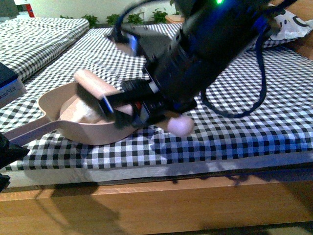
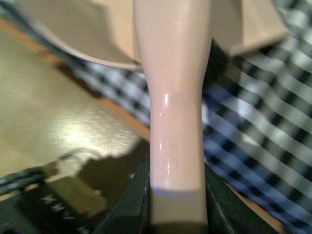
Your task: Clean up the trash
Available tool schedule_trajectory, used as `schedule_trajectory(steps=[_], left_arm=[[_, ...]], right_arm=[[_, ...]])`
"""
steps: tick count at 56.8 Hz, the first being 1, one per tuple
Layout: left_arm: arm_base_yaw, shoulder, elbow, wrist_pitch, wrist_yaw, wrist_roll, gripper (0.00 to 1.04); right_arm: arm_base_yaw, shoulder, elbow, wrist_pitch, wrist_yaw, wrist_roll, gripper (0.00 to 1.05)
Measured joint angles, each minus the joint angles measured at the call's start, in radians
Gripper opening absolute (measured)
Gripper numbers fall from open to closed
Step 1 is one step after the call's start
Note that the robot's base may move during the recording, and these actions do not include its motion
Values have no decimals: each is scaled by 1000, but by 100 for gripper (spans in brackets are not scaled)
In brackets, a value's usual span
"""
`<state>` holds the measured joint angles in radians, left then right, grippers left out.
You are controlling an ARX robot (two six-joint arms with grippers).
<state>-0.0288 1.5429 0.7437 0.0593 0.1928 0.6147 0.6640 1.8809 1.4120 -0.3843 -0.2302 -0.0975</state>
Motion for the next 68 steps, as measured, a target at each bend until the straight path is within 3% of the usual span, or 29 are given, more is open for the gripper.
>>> schedule_trajectory(steps=[4, 9, 22, 32, 40, 51, 60, 68], left_arm=[[0, 0, 0, 0, 2, 1, 27], [0, 0, 0, 0, 2, 1, 27], [0, 0, 0, 0, 3, 2, 27], [0, 0, -11, 44, -9, -15, 27], [-4, -39, -62, 287, -144, -225, 27], [-34, -211, -84, 300, -326, -457, 27], [-204, -423, -133, 249, -472, -534, 27], [-398, -598, -184, 224, -687, -545, 27]], right_arm=[[-3, -58, -9, -17, -78, -13, 21], [-19, -116, -33, -29, -77, -38, 21], [-112, -193, -134, 18, -5, -49, 21], [-153, -299, -216, 119, 69, 45, 21], [-202, -498, -302, 169, 62, 156, 21], [-324, -757, -385, 156, -28, 280, 21], [-458, -983, -438, 111, -90, 323, 21], [-536, -1149, -447, 84, -93, 375, 21]])
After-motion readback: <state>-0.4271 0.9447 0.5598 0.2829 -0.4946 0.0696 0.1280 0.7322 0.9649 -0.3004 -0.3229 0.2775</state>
